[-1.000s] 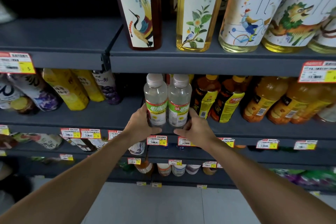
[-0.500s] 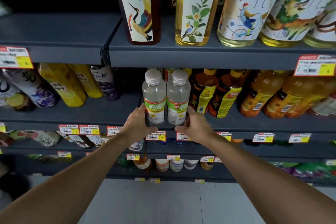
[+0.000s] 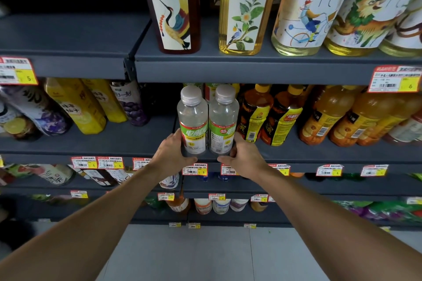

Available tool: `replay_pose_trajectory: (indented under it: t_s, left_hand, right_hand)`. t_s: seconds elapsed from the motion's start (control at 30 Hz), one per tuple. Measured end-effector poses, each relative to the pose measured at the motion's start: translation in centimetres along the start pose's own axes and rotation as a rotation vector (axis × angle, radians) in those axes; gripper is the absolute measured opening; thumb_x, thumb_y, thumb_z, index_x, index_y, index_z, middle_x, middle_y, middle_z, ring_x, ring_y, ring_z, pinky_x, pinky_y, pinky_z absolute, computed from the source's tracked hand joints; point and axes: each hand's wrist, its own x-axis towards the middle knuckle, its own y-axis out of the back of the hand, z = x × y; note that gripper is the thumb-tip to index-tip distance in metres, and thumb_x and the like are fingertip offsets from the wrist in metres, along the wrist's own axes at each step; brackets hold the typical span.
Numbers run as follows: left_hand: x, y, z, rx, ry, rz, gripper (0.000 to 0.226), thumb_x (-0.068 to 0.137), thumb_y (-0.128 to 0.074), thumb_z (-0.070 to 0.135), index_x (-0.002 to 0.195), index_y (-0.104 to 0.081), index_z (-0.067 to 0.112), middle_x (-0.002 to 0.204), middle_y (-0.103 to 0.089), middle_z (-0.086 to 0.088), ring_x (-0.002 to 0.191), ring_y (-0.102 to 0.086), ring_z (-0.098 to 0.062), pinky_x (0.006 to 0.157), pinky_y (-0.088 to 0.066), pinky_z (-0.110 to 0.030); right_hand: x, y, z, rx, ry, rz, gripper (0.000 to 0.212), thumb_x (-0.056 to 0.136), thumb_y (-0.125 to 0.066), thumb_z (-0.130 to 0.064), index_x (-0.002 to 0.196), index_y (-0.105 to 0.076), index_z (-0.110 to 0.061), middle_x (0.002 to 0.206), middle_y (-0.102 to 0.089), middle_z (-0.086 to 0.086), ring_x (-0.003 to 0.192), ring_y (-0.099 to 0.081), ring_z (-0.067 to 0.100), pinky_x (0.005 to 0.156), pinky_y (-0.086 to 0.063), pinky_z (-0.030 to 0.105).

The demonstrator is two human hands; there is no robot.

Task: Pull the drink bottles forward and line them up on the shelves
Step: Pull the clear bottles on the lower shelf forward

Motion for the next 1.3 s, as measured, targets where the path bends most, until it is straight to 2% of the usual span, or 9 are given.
replay_pose_trajectory:
  t_s: [0.4, 0.57, 0.73, 0.8, 0.87, 0.97, 1.03, 1.17, 1.3]
  left_hand:
    - [0.0, 0.1, 0.3, -0.016, 0.035, -0.015, 0.075, 0.067, -0.090, 0.023, 0.129, -0.050, 0.029, 0.121, -0.063, 0.006, 0.104, -0.058, -0.009, 0.089, -0.045, -0.023]
    - [-1.0, 0.1, 1.9, 0.007, 0.080, 0.034, 0.074, 0.063, -0.089, 0.024, 0.126, -0.050, 0.023, 0.117, -0.063, 0.002, 0.111, -0.060, -0.020, 0.100, -0.051, -0.042]
    - [-5.1, -2.2, 5.7, -0.103, 0.267, 0.367, 0.089, 0.060, -0.090, 0.028, 0.134, -0.041, 0.015, 0.122, -0.046, -0.001, 0.118, -0.040, -0.023, 0.103, -0.038, -0.039]
    - [-6.8, -4.0, 8.3, -0.273, 0.395, 0.570, 0.080, 0.064, -0.090, 0.023, 0.128, -0.043, 0.012, 0.117, -0.041, -0.001, 0.116, -0.040, -0.025, 0.099, -0.034, -0.034]
    - [-7.7, -6.0, 11.0, -0.378, 0.388, 0.668, 0.058, 0.071, -0.085, 0.018, 0.115, -0.048, 0.012, 0.108, -0.042, 0.002, 0.108, -0.043, -0.024, 0.093, -0.039, -0.034]
    - [-8.2, -8.7, 14.2, -0.405, 0.187, 0.571, 0.028, 0.081, -0.075, 0.012, 0.100, -0.057, 0.022, 0.094, -0.052, 0.009, 0.089, -0.053, -0.018, 0.075, -0.045, -0.030]
    - [-7.8, -10.0, 15.7, -0.421, 0.106, 0.463, 0.025, 0.086, -0.072, 0.013, 0.105, -0.063, 0.025, 0.099, -0.059, 0.011, 0.091, -0.060, -0.010, 0.077, -0.051, -0.028]
    - [-5.4, -11.7, 17.9, -0.402, 0.129, 0.353, 0.052, 0.089, -0.070, 0.018, 0.137, -0.052, 0.015, 0.115, -0.054, 0.003, 0.098, -0.060, -0.016, 0.089, -0.054, -0.036]
    - [-2.9, -12.6, 18.9, -0.351, 0.193, 0.340, 0.083, 0.087, -0.072, 0.020, 0.154, -0.025, 0.009, 0.131, -0.051, -0.012, 0.119, -0.053, -0.028, 0.103, -0.044, -0.041]
  right_hand:
    - [0.1, -0.2, 0.3, -0.018, 0.011, -0.005, 0.056, 0.081, -0.083, -0.024, 0.126, -0.052, -0.018, 0.069, -0.050, -0.012, 0.063, -0.050, 0.002, 0.056, -0.030, 0.012]
    - [-0.2, -0.1, 0.0, -0.025, 0.011, 0.009, 0.057, 0.079, -0.084, -0.025, 0.125, -0.051, -0.018, 0.072, -0.048, -0.017, 0.065, -0.048, -0.003, 0.058, -0.030, 0.012]
    - [-2.5, 0.0, 0.4, 0.018, -0.052, 0.098, 0.067, 0.082, -0.081, -0.021, 0.139, -0.045, -0.024, 0.076, -0.059, -0.010, 0.070, -0.058, -0.001, 0.054, -0.039, 0.009]
    - [-3.5, 0.5, 1.0, 0.044, -0.095, 0.145, 0.063, 0.086, -0.076, -0.021, 0.141, -0.046, -0.020, 0.071, -0.060, -0.012, 0.074, -0.058, -0.010, 0.058, -0.040, 0.003]
    - [-4.2, 1.3, 1.8, 0.042, -0.125, 0.178, 0.055, 0.089, -0.072, -0.022, 0.138, -0.048, -0.016, 0.069, -0.062, -0.012, 0.070, -0.059, -0.008, 0.057, -0.040, 0.002]
    - [-4.9, 3.1, 2.9, 0.048, -0.152, 0.252, 0.044, 0.091, -0.068, -0.024, 0.132, -0.053, -0.016, 0.072, -0.064, -0.012, 0.068, -0.058, -0.006, 0.058, -0.040, 0.004]
    - [-5.2, 4.2, 3.6, 0.087, -0.179, 0.314, 0.038, 0.093, -0.066, -0.026, 0.128, -0.055, -0.016, 0.072, -0.063, -0.013, 0.068, -0.060, -0.006, 0.056, -0.040, 0.005]
    - [-5.0, 6.2, 5.0, 0.233, -0.232, 0.462, 0.032, 0.093, -0.069, -0.027, 0.117, -0.056, -0.011, 0.070, -0.062, -0.010, 0.070, -0.059, -0.011, 0.056, -0.039, 0.004]
    - [-4.3, 7.3, 5.8, 0.305, -0.258, 0.547, 0.052, 0.083, -0.081, -0.031, 0.118, -0.048, -0.013, 0.084, -0.063, -0.007, 0.074, -0.060, -0.007, 0.061, -0.039, 0.006]
